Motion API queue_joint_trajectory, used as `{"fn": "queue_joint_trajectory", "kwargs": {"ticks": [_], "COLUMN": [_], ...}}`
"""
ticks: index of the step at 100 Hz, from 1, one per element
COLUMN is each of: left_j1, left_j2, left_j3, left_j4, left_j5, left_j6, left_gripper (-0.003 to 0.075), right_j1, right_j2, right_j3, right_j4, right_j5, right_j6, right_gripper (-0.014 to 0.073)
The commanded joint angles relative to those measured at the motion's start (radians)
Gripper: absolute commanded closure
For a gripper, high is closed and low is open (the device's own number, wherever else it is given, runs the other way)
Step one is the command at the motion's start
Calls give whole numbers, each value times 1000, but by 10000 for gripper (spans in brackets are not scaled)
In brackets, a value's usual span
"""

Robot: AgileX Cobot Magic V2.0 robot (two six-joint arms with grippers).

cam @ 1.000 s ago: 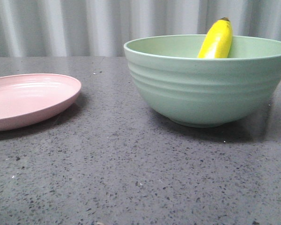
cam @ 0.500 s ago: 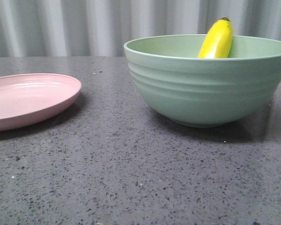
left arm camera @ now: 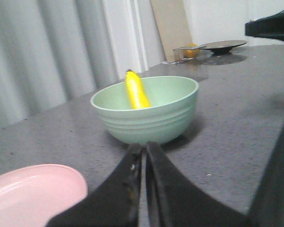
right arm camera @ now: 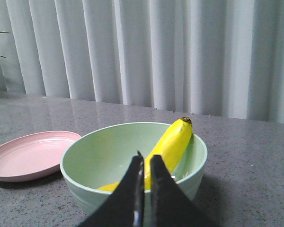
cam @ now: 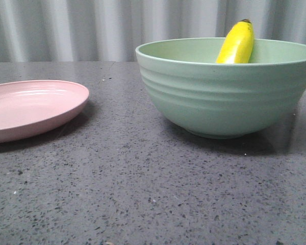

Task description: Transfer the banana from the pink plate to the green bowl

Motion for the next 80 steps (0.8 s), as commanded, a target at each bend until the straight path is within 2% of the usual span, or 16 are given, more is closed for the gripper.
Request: {"fn": "queue_joint_trajectory", "kwargs": {"ticks": [1,15,26,48,59,66,80], "left_j1": [35,168,319,608,709,761,834], "left_j2": [12,12,12,12,10,-8,-40], "left_j3": [16,112,170,191,191,191,193], "left_j4": [126,200,200,226,230,230,218], "left_j5": [-226,-462,-527,-514,-495,-444,-252], "left_j6": [-58,-231,-327,-368,-368,-368,-368], "left_gripper": [741,741,741,741,741,741,741], "right_j1": [-3,-3,-3,-3,-3,-3,-3], "right_j2": [11,11,11,11,11,11,11], "right_j3": [-26,-26,-26,-26,-26,-26,-26], "right_j4": [0,0,0,0,0,0,0], "right_j5": [-77,-77,-77,-77,-77,-77,-77], "right_j6": [-10,-10,-10,-10,-10,-10,-10], "right_gripper": [657,657,657,657,657,657,657]}}
